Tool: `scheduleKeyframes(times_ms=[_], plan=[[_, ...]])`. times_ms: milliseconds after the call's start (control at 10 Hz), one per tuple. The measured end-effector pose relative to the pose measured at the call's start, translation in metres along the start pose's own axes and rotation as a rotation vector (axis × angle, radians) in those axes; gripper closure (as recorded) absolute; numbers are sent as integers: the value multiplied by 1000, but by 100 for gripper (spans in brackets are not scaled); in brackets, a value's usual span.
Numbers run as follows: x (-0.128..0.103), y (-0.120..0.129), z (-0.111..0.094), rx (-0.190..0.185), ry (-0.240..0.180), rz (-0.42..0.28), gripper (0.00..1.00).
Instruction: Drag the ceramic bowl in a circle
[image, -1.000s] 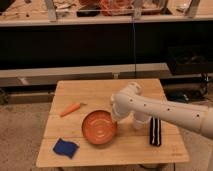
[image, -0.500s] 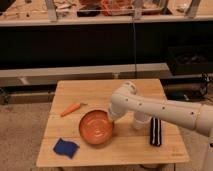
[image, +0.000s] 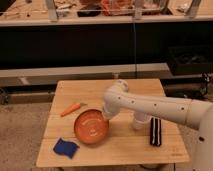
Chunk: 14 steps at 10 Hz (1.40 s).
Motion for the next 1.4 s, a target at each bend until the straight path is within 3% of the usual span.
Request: scheduleKeyframes(times_ms=[400,600,900,1200,1400], plan=[[29,-9,-3,1,1,-15,99],[31,-3,-5,-7,-4,-16,99],[49,11,-5,9,-12,20,99],[49,20,-7,20,-16,48,99],[35,40,-11,29,-16,73,99]])
